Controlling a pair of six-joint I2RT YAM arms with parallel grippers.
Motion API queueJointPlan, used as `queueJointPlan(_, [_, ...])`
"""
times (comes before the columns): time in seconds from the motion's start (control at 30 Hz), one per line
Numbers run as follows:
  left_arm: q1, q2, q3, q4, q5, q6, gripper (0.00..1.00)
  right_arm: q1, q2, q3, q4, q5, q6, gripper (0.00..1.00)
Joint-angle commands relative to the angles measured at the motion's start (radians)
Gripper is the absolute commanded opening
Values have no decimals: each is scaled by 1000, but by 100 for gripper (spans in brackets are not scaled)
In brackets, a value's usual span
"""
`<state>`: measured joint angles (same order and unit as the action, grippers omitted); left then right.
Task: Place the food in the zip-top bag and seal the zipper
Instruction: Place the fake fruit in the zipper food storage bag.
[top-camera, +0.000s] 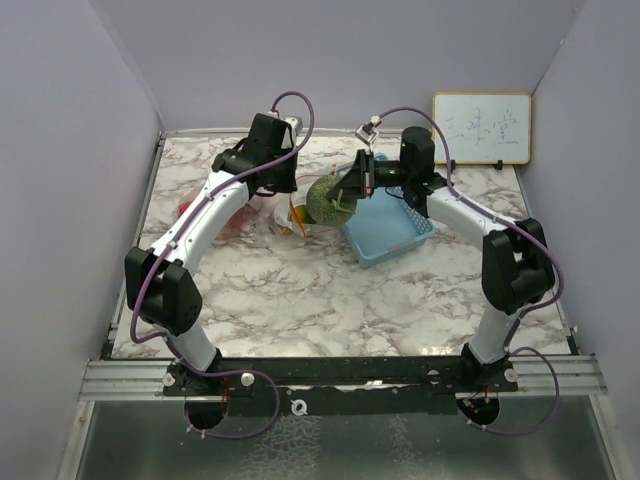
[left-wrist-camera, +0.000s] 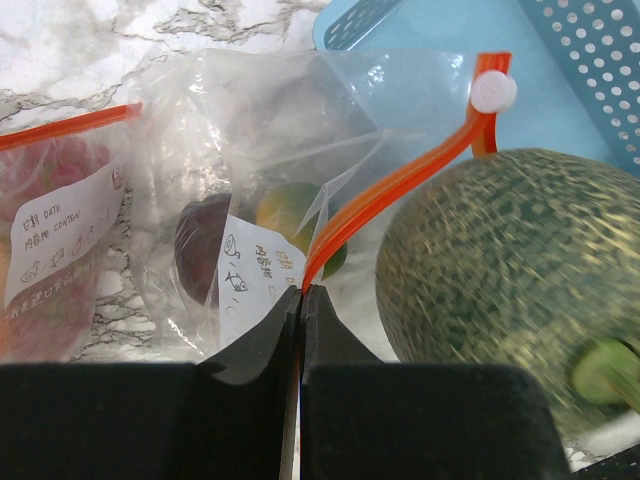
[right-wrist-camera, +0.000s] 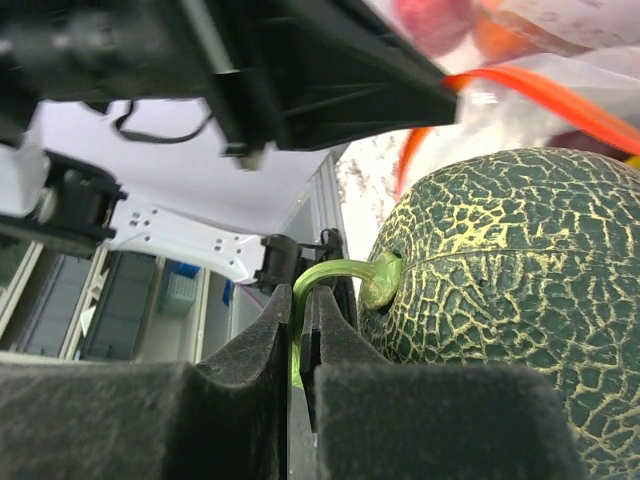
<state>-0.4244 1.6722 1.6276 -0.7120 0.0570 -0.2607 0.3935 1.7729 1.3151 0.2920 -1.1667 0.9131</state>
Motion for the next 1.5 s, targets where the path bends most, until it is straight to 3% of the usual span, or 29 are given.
queueJointPlan(0.0, [7, 0, 24, 8, 35, -18, 0, 25, 55, 10, -6, 90, -65, 2])
queueJointPlan(0.47, [7, -15, -8, 56, 138, -82, 0, 148, 106, 92, -206, 436, -204, 4])
queueJointPlan(0.57, [7, -23, -4, 66, 174, -107, 0, 151, 104, 120, -350, 575, -269, 24])
queueJointPlan(0.63, [7, -33, -1, 73, 190, -124, 0, 151, 106, 156, -444, 651, -320, 43])
queueJointPlan(0.9, [13, -54, 15, 70, 185, -142, 0, 156, -39, 216, -589, 837, -443, 67])
queueJointPlan(1.2, [46, -58, 73, 66, 206, -171, 0, 156, -169, 69, -740, 939, -496, 66])
queueJointPlan(1.47, [86, -91, 77, 123, 281, -242, 0, 156, -143, 41, -687, 920, -505, 65])
